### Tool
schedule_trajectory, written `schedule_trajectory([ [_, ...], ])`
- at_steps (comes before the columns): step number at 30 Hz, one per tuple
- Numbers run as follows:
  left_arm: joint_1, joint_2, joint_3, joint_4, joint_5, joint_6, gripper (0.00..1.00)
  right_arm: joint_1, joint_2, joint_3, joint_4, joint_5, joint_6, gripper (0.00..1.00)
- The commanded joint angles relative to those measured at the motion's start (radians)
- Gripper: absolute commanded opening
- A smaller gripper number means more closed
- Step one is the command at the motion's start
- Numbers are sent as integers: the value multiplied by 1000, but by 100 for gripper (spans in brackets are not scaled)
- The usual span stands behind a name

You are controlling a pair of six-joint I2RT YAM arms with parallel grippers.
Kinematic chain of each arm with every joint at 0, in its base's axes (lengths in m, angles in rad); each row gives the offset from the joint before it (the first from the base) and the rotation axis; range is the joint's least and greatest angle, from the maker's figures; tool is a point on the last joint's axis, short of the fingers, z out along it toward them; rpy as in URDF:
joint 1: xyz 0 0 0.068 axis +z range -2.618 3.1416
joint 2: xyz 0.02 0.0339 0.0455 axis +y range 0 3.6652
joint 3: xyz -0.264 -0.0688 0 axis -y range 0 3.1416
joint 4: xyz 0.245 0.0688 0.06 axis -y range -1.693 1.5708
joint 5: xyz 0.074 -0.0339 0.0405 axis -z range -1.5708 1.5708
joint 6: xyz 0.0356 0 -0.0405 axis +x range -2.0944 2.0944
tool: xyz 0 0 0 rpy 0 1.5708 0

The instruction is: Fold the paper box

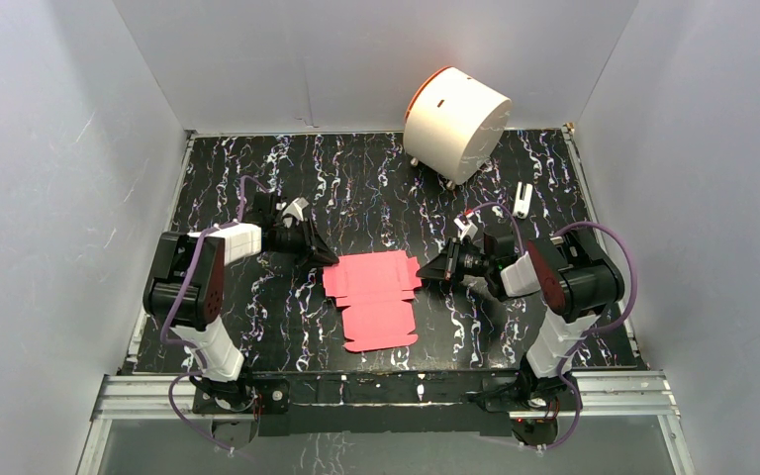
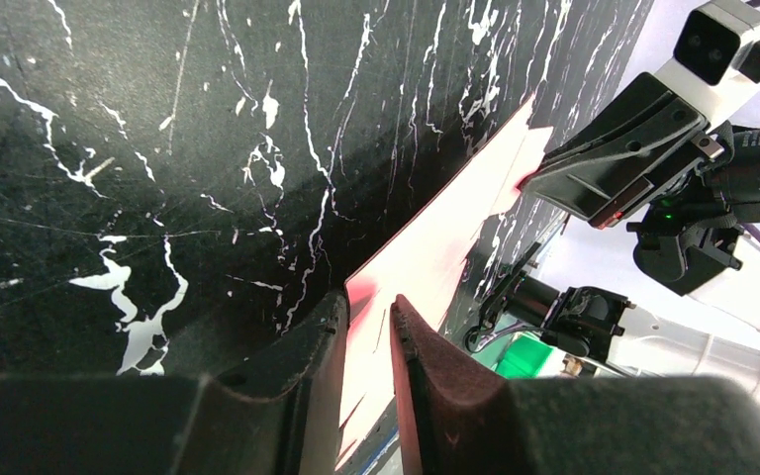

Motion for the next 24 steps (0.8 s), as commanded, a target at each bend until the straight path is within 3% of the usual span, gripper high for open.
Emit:
schedule_trajectory([
  [1,-11,15,1,8,63,-20,21,0,9,-1,70,-19,-3,0],
  [15,-16,41,-5,68,57,-68,20,2,45,-8,113,-41,6,0],
  [24,-14,2,-50,176,107,-110,25,2,72,-34,280,-86,110,0],
])
